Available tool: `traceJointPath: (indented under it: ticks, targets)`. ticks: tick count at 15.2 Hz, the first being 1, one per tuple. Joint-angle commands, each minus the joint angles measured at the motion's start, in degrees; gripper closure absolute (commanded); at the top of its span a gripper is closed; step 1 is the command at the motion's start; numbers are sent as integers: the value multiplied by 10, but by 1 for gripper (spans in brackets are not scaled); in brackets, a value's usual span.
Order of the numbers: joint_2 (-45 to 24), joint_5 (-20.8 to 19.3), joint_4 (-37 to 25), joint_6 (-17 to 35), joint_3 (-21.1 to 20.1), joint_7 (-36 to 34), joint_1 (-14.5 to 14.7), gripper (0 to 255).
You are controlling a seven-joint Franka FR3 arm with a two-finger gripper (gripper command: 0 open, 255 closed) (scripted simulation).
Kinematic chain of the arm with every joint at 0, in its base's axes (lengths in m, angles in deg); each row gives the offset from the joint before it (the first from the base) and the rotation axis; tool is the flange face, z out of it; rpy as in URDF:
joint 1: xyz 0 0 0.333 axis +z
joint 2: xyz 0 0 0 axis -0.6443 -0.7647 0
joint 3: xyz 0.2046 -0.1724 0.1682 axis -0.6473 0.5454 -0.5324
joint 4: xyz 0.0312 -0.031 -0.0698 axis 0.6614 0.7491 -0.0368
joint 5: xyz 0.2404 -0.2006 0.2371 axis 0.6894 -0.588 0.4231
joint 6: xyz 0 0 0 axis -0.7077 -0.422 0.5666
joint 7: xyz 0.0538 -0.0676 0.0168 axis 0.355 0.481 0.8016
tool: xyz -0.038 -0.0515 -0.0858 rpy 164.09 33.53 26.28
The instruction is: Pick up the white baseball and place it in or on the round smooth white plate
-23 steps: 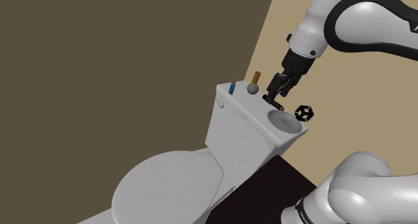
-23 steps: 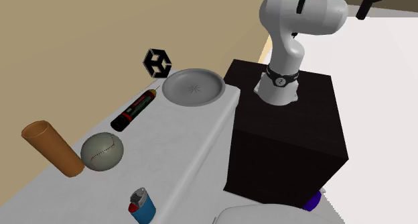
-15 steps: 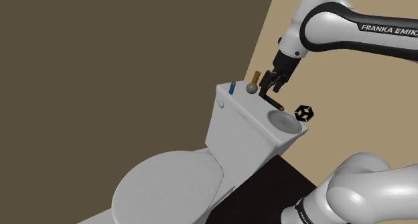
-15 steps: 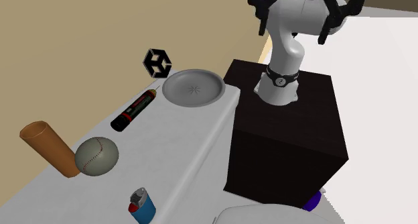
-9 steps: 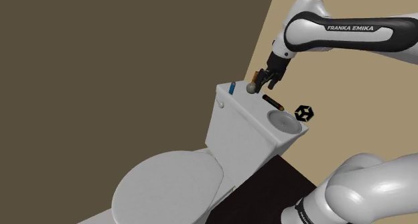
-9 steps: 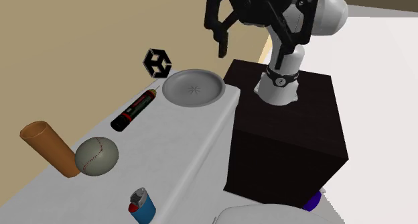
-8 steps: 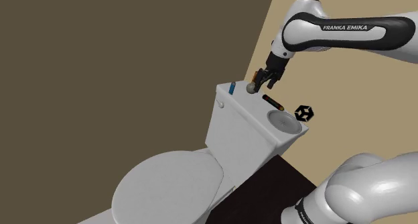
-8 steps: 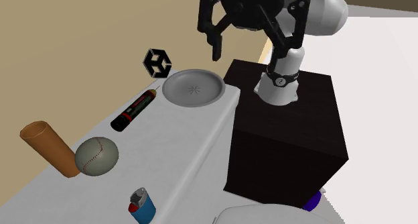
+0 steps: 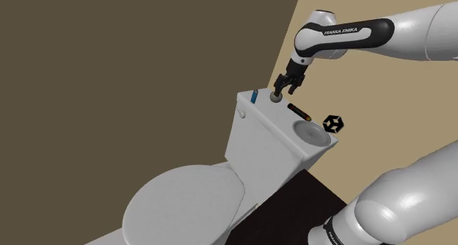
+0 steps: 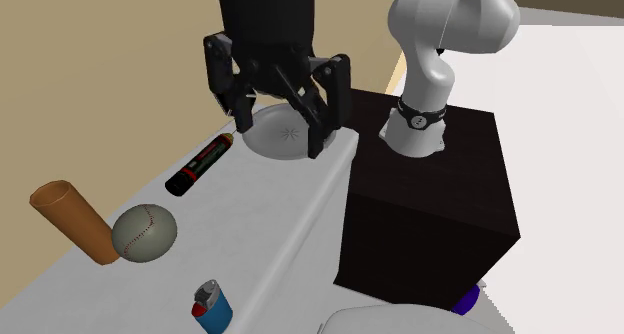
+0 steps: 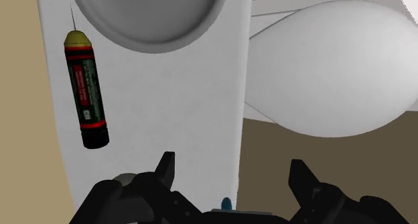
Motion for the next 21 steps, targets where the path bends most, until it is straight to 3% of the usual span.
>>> traceJointPath:
  ticks: [1,12,21]
  targets:
    - [-41,9,-30,10,12,15,-6,0]
    - [-272,89,-242,20,49,88,-60,0]
    - [-304,102,-224,67,45,97,-65,0]
